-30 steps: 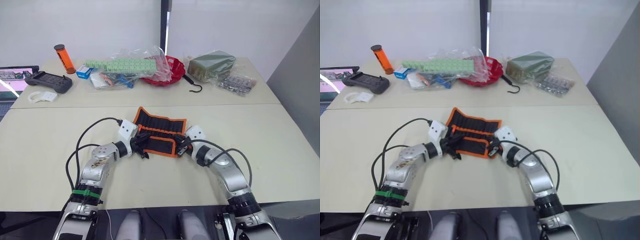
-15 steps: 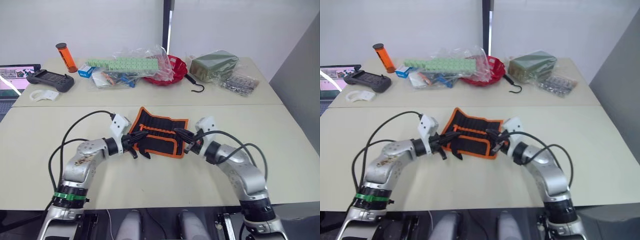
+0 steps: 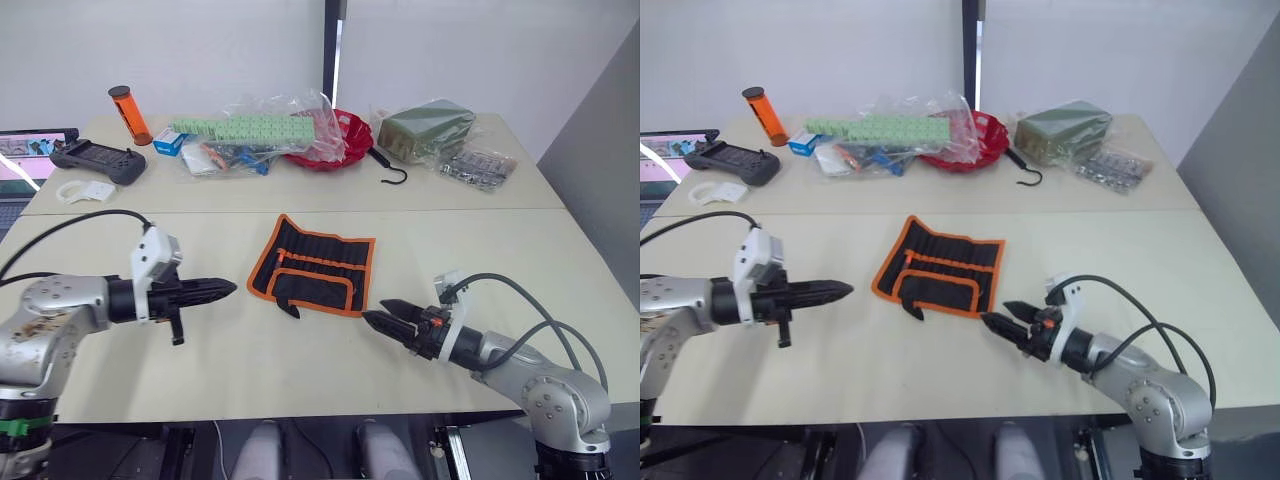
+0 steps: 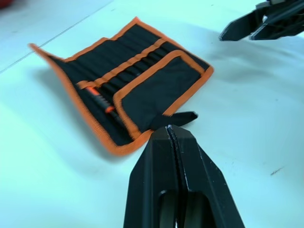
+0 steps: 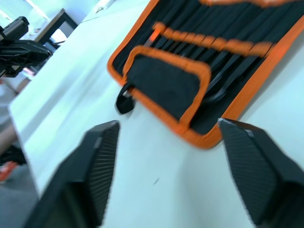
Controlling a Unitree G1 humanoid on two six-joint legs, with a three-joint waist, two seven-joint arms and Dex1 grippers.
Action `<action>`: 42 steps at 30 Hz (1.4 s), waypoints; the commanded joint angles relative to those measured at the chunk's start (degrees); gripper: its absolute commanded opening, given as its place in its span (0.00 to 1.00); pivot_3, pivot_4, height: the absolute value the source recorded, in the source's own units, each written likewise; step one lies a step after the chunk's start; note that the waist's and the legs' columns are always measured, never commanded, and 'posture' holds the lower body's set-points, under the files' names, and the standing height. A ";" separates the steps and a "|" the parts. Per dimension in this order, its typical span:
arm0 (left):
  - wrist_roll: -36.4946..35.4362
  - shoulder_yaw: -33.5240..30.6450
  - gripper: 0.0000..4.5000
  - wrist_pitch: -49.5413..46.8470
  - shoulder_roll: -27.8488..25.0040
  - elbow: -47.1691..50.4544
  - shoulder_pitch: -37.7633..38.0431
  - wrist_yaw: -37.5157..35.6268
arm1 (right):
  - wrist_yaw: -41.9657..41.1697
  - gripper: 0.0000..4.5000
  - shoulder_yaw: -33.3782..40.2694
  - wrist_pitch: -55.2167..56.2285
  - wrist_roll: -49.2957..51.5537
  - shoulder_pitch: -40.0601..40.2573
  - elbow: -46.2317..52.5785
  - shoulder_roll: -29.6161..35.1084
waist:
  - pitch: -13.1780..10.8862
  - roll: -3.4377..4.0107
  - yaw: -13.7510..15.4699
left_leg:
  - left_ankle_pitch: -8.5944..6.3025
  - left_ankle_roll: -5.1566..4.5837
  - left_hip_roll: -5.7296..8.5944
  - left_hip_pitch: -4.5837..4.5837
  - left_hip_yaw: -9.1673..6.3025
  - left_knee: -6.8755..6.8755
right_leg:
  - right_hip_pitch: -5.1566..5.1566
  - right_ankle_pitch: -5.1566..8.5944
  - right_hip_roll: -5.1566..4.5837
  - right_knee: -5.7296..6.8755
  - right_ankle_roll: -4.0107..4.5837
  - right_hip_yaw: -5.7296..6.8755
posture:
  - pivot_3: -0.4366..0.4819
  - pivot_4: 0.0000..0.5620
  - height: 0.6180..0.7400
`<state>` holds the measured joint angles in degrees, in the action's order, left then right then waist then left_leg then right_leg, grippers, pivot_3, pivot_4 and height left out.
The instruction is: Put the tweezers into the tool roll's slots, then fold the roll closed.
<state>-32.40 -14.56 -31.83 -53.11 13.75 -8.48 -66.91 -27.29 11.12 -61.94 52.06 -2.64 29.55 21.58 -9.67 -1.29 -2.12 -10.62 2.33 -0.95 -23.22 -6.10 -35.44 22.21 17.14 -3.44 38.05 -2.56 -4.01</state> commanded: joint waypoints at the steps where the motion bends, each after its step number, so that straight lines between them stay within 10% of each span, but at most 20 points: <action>1: -0.12 -4.09 0.00 1.74 -2.00 0.95 2.35 -0.51 | 5.08 0.98 2.28 -1.52 4.38 0.16 -0.80 -3.08 | 0.00 0.00 -0.20 | 0.00 0.00 -0.03 0.00 0.01 0.08 | 0.02 0.00 0.01 -0.02 0.01 0.00 | 0.48 0.27 1.00; 26: -0.37 -4.77 0.00 1.78 0.30 5.18 5.96 3.98 | 28.27 0.98 5.98 -6.41 22.54 -9.53 -16.90 -9.03 | 0.00 0.01 -0.44 | 0.00 0.00 -0.05 0.04 0.07 0.28 | 0.09 -0.01 0.03 -0.01 0.05 -0.06 | 0.48 0.27 1.00; 42: -0.06 -3.65 0.00 2.27 1.38 6.05 6.20 5.62 | 24.07 0.98 1.67 -5.89 16.87 -20.03 -25.93 -6.92 | -0.01 0.01 -0.48 | 0.00 -0.01 -0.05 0.01 0.10 0.32 | 0.13 -0.01 0.04 -0.03 0.05 -0.07 | 0.48 0.27 1.00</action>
<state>-31.71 -17.14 -30.47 -51.76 17.94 -2.32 -61.59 -1.87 13.14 -67.56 68.70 -22.05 3.77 14.80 -9.67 -1.27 -2.60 -10.62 2.32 -1.00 -23.20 -6.00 -35.12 22.34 17.13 -3.40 38.03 -2.51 -4.08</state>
